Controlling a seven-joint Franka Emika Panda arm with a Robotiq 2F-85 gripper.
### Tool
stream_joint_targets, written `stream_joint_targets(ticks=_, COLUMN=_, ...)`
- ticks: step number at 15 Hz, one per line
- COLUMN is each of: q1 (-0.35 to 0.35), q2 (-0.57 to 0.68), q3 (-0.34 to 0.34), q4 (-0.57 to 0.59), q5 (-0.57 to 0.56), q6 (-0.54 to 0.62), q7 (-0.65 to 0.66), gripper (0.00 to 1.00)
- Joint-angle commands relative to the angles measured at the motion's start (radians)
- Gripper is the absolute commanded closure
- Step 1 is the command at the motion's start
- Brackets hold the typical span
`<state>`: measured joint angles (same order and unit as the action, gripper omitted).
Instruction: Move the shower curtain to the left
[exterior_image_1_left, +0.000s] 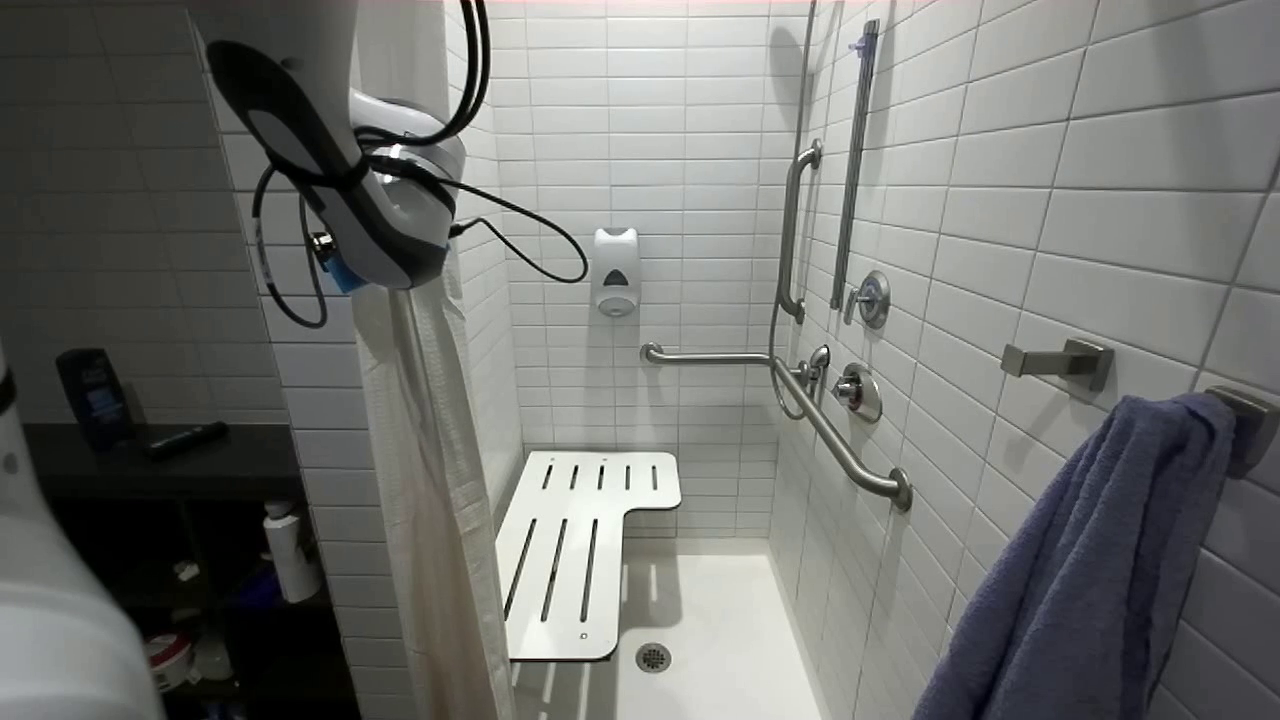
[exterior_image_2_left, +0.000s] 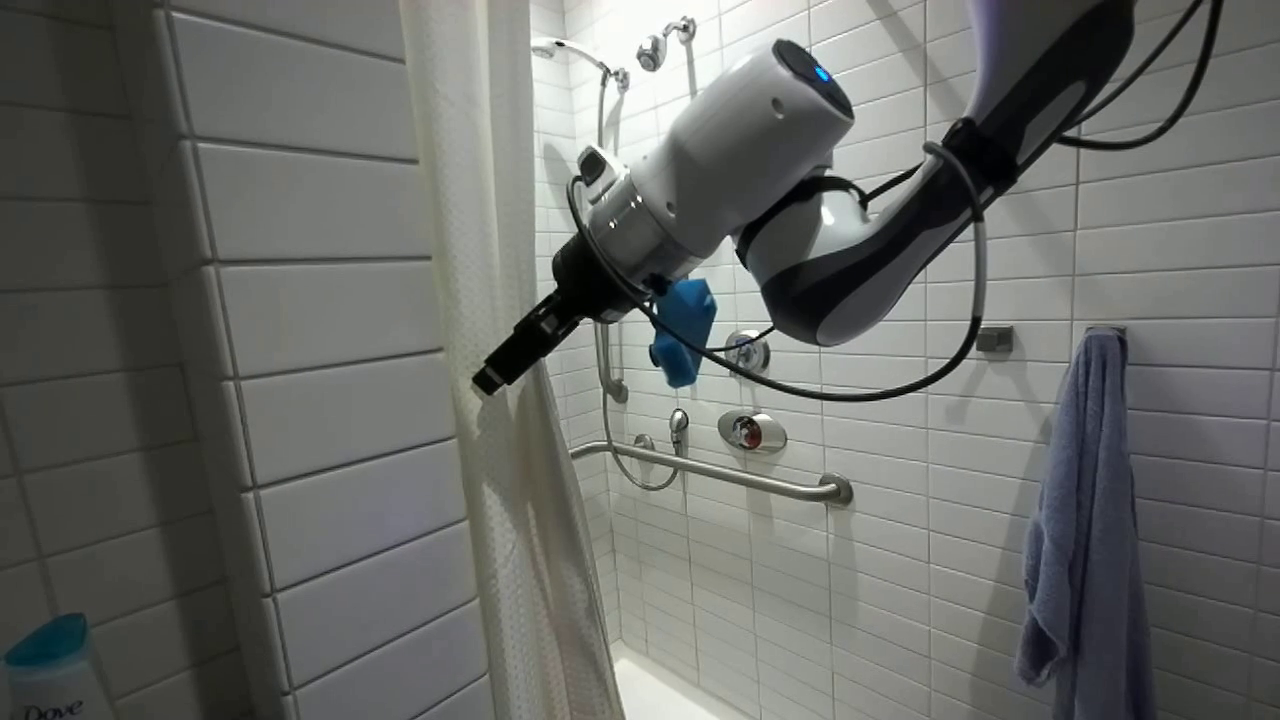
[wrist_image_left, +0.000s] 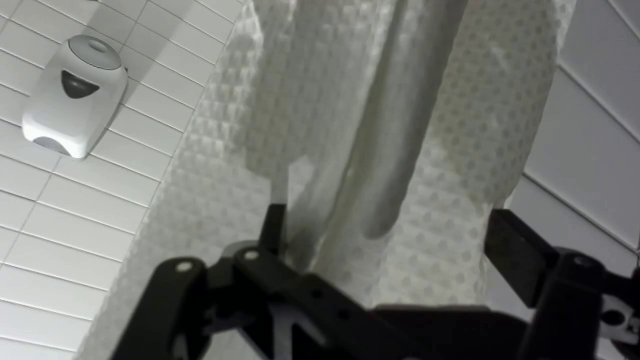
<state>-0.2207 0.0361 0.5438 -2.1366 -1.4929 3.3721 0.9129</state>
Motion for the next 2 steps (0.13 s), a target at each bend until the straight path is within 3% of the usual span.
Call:
stream_joint_targets(ticks=1, q1=0.000, q2=0.000, q3=0.000, q4=0.000, q5=0.000, q6=0.000, q7=0.000, gripper=0.00)
stream_joint_targets(ticks=2, q1=0.000, q2=0.000, q3=0.000, q4=0.000, q5=0.000, q6=0.000, q7=0.000, gripper=0.00)
